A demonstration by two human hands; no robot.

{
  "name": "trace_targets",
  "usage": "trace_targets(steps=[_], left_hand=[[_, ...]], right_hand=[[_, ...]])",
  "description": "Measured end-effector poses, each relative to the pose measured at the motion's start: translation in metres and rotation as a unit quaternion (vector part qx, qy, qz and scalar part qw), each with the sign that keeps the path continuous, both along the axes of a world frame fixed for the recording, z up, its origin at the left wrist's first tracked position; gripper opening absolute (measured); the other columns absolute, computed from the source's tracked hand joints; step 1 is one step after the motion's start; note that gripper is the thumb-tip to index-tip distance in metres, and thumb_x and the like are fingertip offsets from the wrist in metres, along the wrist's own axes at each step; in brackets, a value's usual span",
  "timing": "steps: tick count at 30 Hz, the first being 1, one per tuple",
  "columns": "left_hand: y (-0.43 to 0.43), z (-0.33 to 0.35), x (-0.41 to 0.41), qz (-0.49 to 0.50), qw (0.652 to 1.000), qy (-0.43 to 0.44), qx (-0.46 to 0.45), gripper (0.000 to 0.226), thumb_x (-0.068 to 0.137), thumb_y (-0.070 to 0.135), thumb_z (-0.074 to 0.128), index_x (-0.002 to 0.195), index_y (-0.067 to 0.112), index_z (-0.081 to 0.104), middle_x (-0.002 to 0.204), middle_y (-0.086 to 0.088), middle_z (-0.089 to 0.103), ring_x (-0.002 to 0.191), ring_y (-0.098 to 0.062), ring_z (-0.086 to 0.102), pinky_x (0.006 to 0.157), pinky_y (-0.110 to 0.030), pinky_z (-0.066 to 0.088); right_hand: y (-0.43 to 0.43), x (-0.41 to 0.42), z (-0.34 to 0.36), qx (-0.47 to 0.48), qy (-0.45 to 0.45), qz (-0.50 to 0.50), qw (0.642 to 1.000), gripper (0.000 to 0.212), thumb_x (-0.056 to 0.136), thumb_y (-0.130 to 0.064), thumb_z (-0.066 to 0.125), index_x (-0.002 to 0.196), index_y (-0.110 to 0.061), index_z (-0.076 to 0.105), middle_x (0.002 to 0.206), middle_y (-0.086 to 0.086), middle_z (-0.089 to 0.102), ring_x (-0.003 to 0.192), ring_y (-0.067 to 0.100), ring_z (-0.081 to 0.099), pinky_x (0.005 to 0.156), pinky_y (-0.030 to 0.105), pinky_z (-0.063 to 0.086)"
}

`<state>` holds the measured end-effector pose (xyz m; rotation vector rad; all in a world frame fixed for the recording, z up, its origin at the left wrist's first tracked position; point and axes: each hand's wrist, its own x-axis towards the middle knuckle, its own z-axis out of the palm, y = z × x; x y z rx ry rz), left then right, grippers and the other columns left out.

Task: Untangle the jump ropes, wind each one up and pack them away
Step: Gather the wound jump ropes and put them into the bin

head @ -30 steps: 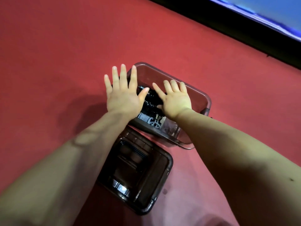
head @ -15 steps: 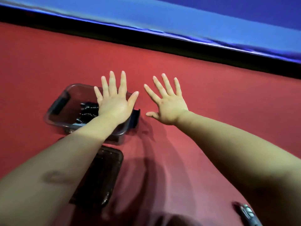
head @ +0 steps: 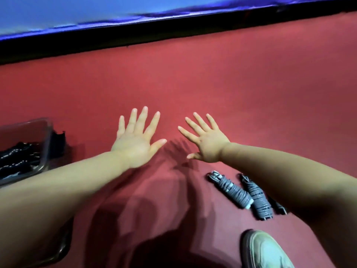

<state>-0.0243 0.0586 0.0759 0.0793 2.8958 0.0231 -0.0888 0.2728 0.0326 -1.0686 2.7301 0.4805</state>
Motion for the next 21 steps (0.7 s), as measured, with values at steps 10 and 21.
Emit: trace_targets(steps=[10,21], left_hand=[[0.101,-0.03,0.004,-0.109,0.992,-0.062,0.024,0.071,0.093,0.061,0.016,0.145,0.032,-0.023,0.155,-0.003,-0.028,0.142,-0.025,-0.026,0.116,-0.048,-0.012],[0.066,-0.043,0.02,-0.01,0.99,-0.098,0.098,0.071,0.094,0.058,0.021,0.147,0.032,-0.018,0.156,-0.001,-0.025,0.143,-0.022,-0.024,0.117,-0.043,-0.012]], right_hand=[[0.101,0.077,-0.085,0.004,-0.126,-0.219,0.968,0.105,0.076,-0.079,0.038,0.146,-0.027,-0.02,0.158,0.009,-0.004,0.143,0.031,-0.02,0.111,0.055,-0.014],[0.106,0.081,-0.092,-0.07,-0.115,-0.089,0.987,0.087,0.088,-0.053,0.05,0.149,-0.027,-0.008,0.127,0.009,0.049,0.118,0.029,0.046,0.1,0.039,0.027]])
